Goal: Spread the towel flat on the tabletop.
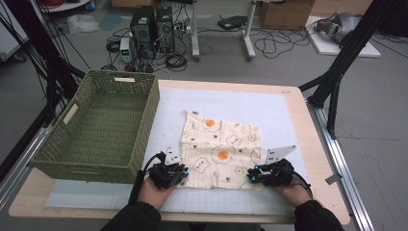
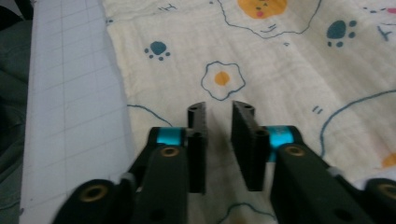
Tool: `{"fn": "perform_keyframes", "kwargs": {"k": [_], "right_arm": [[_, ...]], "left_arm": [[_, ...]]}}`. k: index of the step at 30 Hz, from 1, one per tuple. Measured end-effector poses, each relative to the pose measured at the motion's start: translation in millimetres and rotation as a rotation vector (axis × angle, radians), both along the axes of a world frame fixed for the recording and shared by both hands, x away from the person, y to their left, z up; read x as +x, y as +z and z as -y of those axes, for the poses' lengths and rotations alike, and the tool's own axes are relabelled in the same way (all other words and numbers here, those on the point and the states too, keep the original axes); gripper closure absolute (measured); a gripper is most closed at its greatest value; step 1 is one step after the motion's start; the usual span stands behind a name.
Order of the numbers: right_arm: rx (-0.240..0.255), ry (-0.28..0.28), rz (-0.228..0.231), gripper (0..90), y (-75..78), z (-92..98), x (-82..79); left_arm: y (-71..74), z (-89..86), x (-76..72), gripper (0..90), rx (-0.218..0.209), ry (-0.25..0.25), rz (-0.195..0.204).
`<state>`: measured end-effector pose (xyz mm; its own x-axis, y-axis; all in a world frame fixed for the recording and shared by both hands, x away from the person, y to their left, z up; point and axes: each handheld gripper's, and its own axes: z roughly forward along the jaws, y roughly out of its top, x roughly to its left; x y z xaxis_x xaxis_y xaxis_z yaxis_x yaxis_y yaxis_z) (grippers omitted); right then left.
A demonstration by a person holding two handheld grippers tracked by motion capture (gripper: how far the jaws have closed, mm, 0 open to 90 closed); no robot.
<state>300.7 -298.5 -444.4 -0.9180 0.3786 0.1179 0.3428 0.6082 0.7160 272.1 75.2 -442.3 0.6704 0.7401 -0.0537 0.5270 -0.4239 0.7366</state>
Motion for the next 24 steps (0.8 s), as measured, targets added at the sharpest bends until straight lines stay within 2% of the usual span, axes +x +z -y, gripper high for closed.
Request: {"fn": "perform_keyframes", "kwargs": {"k": [2,4,15,24], "right_arm": [[0.005,0.016,-0.009,87.8,-0.3,0.4,0.9],[0.004,0.028,-0.014,88.5,0.5,0.6,0.1],[0.010,0.067,-0.044,88.9,1.6,7.3,-6.9],[0.014,0.092,-0.074,88.9,1.2,7.8,-17.5]], "left_arm": [[0.1,0.6,-0.4,88.4,0.004,-0.003,0.003],[0.7,-0.3,-0.7,88.8,0.004,-0.007,-0.003],[1.7,-0.7,-14.5,89.0,-0.010,-0.031,-0.019],[3.7,-2.1,-23.8,89.1,0.004,-0.053,-0.011]]}}
